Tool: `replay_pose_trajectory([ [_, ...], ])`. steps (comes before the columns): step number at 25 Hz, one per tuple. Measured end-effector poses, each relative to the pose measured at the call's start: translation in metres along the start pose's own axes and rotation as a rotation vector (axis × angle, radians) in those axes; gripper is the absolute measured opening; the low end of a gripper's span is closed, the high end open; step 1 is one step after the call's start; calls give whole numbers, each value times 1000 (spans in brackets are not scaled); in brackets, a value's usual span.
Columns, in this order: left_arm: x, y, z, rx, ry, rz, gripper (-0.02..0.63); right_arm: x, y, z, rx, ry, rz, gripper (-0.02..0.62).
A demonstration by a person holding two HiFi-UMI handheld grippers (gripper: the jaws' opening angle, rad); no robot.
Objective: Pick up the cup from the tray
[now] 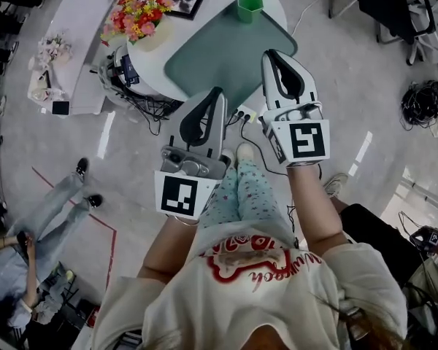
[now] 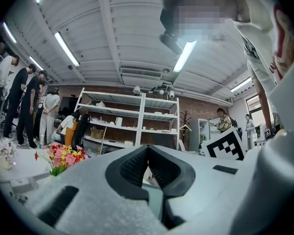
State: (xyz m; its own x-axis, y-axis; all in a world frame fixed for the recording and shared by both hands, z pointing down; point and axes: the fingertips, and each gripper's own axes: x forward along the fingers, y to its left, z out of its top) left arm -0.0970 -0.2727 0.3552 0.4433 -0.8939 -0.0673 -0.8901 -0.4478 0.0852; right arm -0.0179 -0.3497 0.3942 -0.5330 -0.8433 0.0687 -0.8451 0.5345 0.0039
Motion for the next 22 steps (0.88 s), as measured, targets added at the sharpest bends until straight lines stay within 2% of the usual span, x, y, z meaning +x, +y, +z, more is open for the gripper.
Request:
replay_pose_trajectory([
  [7,7,0,-18,-55,30,-4,12,49,-19,-44,27,98,-7,43],
  [9,7,-1,-20,-64,36,-9,13,67,-27,-60,77,132,-11,192],
  [10,8,-2,-22,-66,40,-12,12,77,-32,-70,104,153,-12,230],
  [12,7,-5,-27,-69,53,-20,12,94,-43,-89,141,192,-21,255],
  [19,10,0,-34,-79,74,-20,13,147,-69,-131,174,322,-33,336],
  [22,13,4,-34,-78,72,-15,12,162,-71,-146,156,369,-25,350],
])
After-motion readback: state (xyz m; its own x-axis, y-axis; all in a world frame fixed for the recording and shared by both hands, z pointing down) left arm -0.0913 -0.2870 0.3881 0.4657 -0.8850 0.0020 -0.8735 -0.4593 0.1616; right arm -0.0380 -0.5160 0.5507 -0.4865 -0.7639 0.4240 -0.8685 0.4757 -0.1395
